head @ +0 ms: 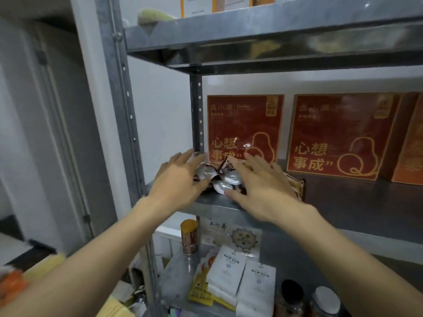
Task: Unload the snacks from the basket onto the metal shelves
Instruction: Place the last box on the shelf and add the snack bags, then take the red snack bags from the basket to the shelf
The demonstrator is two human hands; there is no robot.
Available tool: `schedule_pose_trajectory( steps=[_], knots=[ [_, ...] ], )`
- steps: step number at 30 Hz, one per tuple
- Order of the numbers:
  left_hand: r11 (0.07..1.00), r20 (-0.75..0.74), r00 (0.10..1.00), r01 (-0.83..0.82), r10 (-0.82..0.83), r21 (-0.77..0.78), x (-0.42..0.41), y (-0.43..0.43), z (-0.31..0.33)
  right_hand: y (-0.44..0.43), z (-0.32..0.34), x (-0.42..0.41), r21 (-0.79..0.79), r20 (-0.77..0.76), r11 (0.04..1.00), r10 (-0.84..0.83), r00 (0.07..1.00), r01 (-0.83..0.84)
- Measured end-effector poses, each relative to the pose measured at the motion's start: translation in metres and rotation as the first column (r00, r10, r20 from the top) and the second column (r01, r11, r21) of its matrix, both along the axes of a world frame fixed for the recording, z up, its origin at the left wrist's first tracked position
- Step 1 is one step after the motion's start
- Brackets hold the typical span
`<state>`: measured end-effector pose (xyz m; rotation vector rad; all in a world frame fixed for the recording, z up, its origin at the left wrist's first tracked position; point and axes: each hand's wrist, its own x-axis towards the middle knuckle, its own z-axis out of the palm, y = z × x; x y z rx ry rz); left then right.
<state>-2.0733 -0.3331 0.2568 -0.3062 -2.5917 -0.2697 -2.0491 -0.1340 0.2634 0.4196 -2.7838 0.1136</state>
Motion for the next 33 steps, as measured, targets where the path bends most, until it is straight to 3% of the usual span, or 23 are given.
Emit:
schedule_pose_trajectory(
  steps=[6, 13, 23, 27, 33],
  knots=[
    [0.986, 0.0, 0.986, -0.164, 0.164, -0.01, 0.068, -0.057, -0.032, -0.059, -0.03, 0.037, -0.053, -0.116, 0.986, 0.154, 0.981, -0.161],
    [0.914, 0.029, 0.915, -0.404, 0.403, 0.035, 0.164, -0.171, -0.082, -0.181, -0.074, 0.091, -0.098, -0.067, 0.933, 0.341, 0.938, -0.346],
    [0.726, 0.09, 0.726, -0.687, 0.682, 0.04, 0.33, -0.359, -0.145, -0.393, -0.14, 0.194, -0.13, 0.039, 0.83, 0.551, 0.833, -0.543],
    [0.66, 0.146, 0.662, -0.748, 0.735, 0.07, 0.364, -0.412, -0.166, -0.445, -0.16, 0.21, -0.144, 0.075, 0.797, 0.599, 0.797, -0.586],
    [0.621, 0.219, 0.635, -0.772, 0.741, 0.138, 0.361, -0.464, -0.199, -0.501, -0.185, 0.185, -0.214, 0.125, 0.764, 0.64, 0.759, -0.609]
  ],
)
